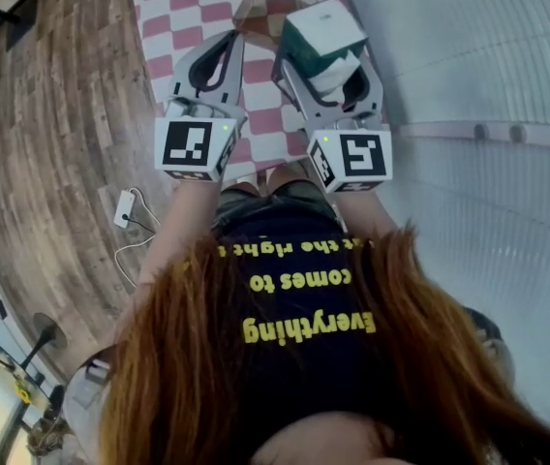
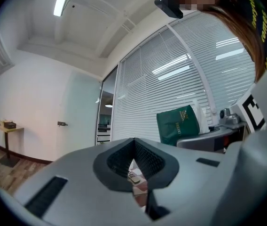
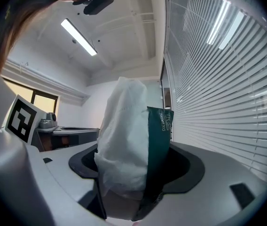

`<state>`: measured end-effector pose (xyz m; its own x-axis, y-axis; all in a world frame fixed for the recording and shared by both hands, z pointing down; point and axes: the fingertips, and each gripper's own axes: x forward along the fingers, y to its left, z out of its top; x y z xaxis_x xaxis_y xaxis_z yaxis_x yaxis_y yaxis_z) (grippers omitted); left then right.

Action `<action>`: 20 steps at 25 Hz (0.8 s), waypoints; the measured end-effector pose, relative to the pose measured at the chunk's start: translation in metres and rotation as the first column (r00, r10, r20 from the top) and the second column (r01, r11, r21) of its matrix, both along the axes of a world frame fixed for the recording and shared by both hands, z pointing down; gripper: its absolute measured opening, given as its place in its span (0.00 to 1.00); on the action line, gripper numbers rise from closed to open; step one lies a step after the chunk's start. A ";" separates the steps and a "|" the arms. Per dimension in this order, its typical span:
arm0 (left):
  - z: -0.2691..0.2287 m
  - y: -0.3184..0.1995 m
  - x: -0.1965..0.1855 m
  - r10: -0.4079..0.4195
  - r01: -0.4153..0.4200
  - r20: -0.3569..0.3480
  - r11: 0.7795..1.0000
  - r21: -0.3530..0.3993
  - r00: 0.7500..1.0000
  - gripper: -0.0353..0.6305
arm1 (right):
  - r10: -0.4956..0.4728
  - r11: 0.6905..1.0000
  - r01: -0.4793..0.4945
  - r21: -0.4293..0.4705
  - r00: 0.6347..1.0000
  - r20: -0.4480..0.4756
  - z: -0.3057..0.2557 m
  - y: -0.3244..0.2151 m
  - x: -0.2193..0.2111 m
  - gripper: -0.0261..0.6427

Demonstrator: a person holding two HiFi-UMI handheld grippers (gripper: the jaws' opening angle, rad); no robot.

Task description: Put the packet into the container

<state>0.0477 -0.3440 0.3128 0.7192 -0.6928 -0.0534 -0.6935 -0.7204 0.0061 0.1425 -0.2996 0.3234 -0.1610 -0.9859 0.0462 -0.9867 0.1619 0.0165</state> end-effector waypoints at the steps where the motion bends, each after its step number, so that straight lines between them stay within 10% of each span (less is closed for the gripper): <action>1: -0.003 -0.005 0.000 -0.008 0.008 -0.004 1.000 -0.002 1.000 0.05 | -0.009 1.000 0.009 -0.006 1.000 0.001 -0.002 -0.005 0.000 0.58; 20: -0.017 -0.029 0.009 -0.067 0.067 -0.009 0.998 -0.008 0.998 0.05 | -0.074 0.996 0.075 -0.057 0.997 0.019 -0.008 -0.030 0.006 0.58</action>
